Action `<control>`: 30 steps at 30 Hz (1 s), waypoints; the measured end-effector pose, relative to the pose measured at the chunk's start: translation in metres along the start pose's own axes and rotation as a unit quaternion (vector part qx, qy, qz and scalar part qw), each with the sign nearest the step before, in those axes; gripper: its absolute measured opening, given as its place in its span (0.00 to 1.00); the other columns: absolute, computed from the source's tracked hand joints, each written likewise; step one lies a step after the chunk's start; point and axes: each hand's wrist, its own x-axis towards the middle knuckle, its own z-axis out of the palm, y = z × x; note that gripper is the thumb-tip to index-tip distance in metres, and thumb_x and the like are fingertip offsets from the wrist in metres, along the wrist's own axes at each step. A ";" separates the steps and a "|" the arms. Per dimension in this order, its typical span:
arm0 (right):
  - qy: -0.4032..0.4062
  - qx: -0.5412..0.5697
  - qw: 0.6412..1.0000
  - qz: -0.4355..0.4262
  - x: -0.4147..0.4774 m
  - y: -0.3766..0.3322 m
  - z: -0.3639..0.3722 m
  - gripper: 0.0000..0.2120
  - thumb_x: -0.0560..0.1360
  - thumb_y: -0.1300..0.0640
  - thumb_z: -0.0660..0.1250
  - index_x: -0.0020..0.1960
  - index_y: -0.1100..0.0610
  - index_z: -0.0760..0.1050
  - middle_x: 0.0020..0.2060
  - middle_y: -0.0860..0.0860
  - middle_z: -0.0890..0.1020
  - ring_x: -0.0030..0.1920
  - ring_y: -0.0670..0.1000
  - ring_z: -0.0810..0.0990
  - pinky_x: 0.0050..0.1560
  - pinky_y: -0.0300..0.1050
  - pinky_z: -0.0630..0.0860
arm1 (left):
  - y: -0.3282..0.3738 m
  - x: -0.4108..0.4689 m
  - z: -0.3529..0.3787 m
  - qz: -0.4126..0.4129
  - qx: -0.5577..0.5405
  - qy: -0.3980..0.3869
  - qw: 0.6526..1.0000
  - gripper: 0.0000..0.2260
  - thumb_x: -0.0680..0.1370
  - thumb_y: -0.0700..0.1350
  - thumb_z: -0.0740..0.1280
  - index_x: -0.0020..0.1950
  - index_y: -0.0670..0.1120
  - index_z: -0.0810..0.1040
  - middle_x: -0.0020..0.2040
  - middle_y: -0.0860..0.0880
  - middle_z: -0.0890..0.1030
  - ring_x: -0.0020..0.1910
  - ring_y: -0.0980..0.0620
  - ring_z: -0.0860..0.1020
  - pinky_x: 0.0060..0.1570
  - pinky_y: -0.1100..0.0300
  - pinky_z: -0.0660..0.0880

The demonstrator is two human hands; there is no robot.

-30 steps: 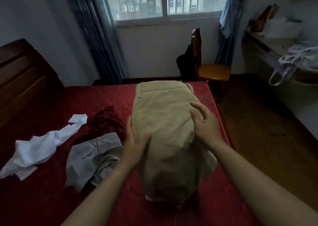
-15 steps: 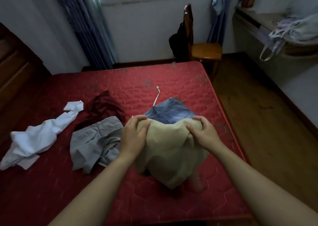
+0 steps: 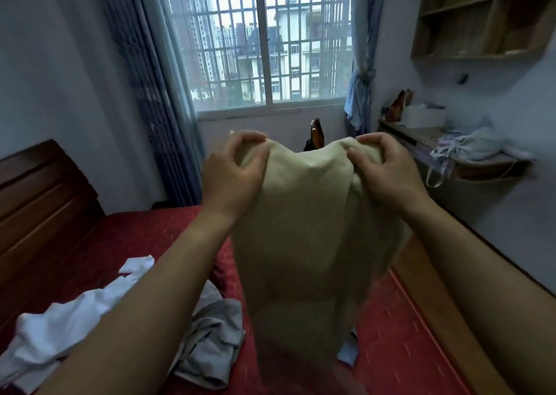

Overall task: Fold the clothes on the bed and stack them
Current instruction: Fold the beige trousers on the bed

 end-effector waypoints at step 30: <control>-0.352 -0.185 0.864 0.309 -0.165 0.623 0.281 0.22 0.72 0.54 0.70 0.63 0.62 0.72 0.58 0.59 0.75 0.59 0.57 0.74 0.60 0.44 0.66 | -0.486 -0.366 0.357 -0.446 0.206 -0.363 0.792 0.14 0.74 0.46 0.68 0.59 0.44 0.77 0.54 0.44 0.78 0.54 0.46 0.76 0.53 0.57 0.70</control>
